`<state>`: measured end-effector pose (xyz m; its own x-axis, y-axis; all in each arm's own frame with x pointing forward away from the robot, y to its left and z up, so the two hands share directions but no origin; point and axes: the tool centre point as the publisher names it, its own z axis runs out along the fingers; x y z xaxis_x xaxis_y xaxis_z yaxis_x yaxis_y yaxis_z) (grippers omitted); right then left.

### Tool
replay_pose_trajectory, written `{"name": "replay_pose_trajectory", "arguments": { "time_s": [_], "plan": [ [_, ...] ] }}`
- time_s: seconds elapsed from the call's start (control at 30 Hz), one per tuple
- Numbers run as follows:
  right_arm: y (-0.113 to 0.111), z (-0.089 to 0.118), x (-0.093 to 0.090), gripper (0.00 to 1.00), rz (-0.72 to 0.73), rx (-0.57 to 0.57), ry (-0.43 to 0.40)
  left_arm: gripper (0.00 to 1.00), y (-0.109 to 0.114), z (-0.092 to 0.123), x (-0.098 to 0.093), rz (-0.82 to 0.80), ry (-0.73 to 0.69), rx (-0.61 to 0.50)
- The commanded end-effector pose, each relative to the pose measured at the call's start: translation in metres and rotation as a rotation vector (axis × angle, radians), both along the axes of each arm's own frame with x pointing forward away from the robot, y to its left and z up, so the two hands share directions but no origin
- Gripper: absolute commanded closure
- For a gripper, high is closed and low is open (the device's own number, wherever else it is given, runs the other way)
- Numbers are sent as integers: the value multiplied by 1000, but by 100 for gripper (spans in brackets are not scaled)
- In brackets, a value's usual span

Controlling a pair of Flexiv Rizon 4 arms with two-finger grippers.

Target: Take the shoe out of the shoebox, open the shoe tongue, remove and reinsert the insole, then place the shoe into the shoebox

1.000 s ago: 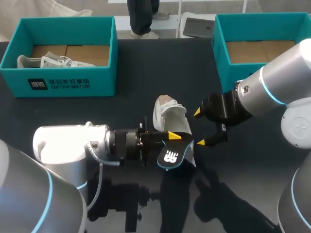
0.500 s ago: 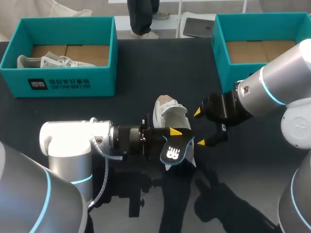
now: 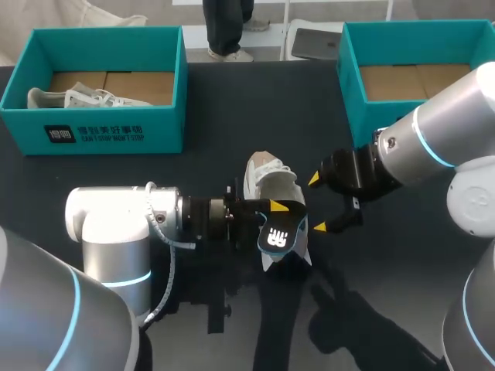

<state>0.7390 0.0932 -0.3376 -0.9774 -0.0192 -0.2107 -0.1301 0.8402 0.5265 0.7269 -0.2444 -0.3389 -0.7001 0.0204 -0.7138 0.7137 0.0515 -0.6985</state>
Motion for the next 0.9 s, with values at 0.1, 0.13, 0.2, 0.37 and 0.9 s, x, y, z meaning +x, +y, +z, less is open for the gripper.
{"name": "replay_pose_trajectory", "arguments": {
  "time_s": [0.1, 0.13, 0.2, 0.37, 0.9],
  "plan": [
    [1, 0, -1, 0, -2, -2, -1, 56, -3, 6, 0, -10, 7, 8],
    [1, 0, -1, 0, -2, -2, -1, 54, -3, 8, -1, -10, 8, 12],
    [1, 0, -1, 0, -2, -2, -1, 54, -4, 13, -2, -13, 5, 12],
    [1, 0, -1, 0, -2, -2, -1, 56, -2, 19, -3, -12, 2, 10],
    [1, 0, -1, 0, -2, -2, -1, 62, 5, 42, -33, 6, 25, 35]
  ]
}}
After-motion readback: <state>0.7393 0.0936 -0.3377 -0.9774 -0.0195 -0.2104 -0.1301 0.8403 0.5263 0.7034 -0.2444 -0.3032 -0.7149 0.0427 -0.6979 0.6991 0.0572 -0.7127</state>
